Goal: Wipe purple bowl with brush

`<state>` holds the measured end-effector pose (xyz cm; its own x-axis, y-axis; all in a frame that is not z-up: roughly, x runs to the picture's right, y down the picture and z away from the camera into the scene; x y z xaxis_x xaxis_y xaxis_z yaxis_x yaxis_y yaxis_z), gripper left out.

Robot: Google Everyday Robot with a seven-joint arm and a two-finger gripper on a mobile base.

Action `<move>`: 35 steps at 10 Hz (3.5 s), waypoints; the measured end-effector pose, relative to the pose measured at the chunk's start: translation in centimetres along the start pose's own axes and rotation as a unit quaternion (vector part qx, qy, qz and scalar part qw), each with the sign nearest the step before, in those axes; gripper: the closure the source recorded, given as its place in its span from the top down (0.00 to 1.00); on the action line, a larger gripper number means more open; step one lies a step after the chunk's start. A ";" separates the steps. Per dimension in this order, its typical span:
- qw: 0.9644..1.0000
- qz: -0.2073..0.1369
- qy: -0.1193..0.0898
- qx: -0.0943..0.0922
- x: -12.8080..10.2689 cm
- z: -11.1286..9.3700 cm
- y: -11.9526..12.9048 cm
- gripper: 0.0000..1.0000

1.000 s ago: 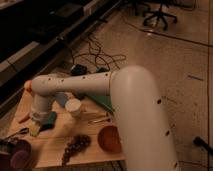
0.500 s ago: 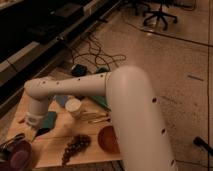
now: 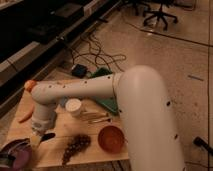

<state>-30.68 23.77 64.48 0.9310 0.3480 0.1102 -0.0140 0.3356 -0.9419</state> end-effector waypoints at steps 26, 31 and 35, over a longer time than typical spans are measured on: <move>1.000 -0.027 0.005 0.009 -5.1 -1.5 -2.8 0.00; 1.000 -0.008 0.003 0.003 -1.6 -0.8 -1.0 0.00; 1.000 0.013 0.001 0.003 0.8 -0.8 -0.3 0.00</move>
<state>-29.60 23.26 64.63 0.9309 0.3551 0.0856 -0.0399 0.3316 -0.9426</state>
